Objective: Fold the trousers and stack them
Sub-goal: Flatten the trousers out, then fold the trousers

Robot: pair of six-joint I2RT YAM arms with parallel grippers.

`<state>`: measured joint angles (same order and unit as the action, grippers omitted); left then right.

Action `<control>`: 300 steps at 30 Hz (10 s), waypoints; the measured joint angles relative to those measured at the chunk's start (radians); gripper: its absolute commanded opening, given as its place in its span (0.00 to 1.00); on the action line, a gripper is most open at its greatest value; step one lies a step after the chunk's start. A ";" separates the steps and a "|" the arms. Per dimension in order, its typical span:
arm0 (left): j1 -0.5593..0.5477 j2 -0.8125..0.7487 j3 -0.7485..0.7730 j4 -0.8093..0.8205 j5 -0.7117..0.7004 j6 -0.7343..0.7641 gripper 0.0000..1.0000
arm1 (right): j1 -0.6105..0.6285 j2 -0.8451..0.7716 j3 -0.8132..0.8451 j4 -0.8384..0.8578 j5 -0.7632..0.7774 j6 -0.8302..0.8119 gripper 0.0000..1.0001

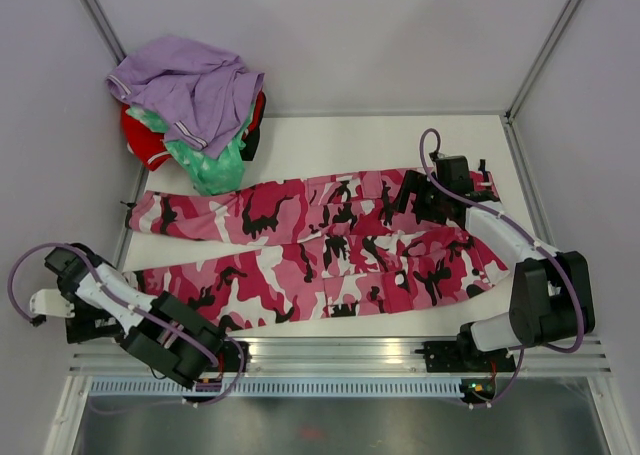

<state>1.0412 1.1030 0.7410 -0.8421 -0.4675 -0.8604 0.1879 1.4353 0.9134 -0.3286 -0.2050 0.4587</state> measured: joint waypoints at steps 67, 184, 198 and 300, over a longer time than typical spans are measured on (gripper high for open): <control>-1.222 0.010 0.233 0.158 0.469 0.294 0.89 | -0.443 -0.322 0.072 -0.024 0.290 0.063 0.98; 0.180 0.041 -0.185 0.137 0.164 -0.035 0.02 | -0.608 -0.102 -0.339 0.089 0.406 0.424 0.00; -0.239 0.047 0.236 0.019 0.123 -0.029 0.02 | -0.596 -0.179 -0.029 -0.043 0.335 0.323 0.00; -0.754 0.737 0.416 0.362 0.267 0.221 0.02 | -0.418 0.388 0.095 0.299 0.261 -0.060 0.00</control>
<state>0.2874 1.8400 1.1568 -0.4805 -0.2008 -0.6392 -0.2298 1.8236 1.0084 -0.0292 0.0559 0.3985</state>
